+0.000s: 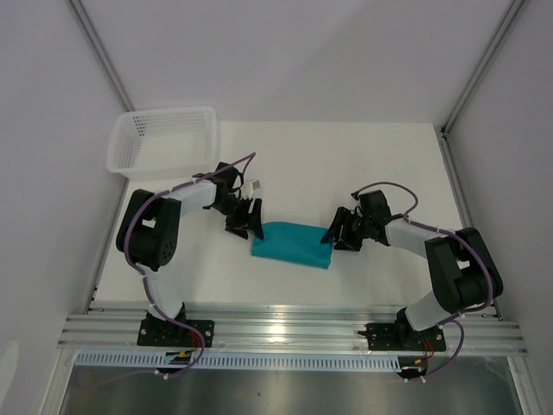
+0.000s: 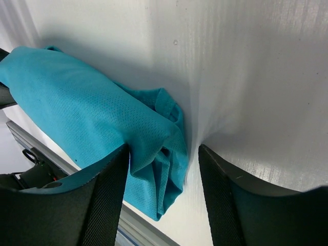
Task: Roll the t-shirts
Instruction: Place the rolled tshirt into the container
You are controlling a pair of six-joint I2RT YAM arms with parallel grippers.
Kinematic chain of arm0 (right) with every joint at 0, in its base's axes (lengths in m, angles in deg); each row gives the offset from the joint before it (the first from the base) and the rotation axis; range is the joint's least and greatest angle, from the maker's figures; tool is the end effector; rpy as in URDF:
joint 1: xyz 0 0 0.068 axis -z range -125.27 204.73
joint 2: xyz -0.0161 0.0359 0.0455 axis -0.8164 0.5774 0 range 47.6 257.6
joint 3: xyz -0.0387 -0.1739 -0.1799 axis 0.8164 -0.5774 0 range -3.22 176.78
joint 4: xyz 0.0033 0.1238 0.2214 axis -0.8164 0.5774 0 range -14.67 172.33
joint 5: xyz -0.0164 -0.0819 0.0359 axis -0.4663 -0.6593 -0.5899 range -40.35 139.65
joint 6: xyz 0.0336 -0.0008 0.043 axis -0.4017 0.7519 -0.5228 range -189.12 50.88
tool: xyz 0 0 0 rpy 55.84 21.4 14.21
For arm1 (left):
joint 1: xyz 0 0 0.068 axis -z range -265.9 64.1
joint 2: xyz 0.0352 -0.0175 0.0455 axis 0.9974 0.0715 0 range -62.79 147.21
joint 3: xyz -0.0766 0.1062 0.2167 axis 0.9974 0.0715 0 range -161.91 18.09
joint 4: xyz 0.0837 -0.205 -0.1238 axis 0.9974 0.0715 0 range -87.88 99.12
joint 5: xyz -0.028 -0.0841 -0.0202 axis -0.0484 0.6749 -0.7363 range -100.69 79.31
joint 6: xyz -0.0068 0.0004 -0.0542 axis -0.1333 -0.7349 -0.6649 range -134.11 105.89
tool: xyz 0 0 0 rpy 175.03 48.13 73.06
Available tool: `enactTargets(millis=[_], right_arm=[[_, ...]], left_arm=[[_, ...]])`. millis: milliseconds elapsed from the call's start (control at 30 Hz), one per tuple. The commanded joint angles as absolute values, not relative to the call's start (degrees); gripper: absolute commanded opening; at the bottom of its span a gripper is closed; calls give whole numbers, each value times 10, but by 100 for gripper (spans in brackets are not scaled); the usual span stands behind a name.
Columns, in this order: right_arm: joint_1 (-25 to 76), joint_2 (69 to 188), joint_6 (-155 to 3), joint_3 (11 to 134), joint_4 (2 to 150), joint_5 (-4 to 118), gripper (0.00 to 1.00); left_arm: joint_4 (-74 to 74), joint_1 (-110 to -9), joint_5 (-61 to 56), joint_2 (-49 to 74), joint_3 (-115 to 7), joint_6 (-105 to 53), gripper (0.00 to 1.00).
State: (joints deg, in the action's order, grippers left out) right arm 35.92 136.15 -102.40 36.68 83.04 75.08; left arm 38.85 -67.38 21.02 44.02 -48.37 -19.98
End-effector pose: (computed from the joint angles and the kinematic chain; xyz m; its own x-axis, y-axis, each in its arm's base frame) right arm 0.2549 0.1033 0.1299 -0.9422 0.2025 -0.2670 0.0006 0.7979 0.6028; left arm 0.3098 -0.1241 0.1368 -0.9584 0.2294 -0.1700 0.2852 0.7970 -0.5325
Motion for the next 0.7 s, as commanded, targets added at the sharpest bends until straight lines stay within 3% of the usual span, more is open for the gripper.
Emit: enactTargets(millis=[0, 300, 433, 500, 667], right_arm=[[355, 1378, -1026, 342, 825, 732, 60], [350, 1397, -1047, 319, 776, 750, 52], [349, 1405, -1052, 313, 760, 753, 48], [348, 1411, -1055, 312, 739, 755, 46], [349, 1416, -1059, 311, 719, 761, 26]], left_arm=[[379, -679, 225, 461, -487, -218, 68], [359, -685, 290, 494, -486, -230, 63], [346, -685, 293, 501, -479, -231, 56], [341, -685, 300, 502, -474, -232, 48], [323, -689, 321, 500, -465, -232, 21]])
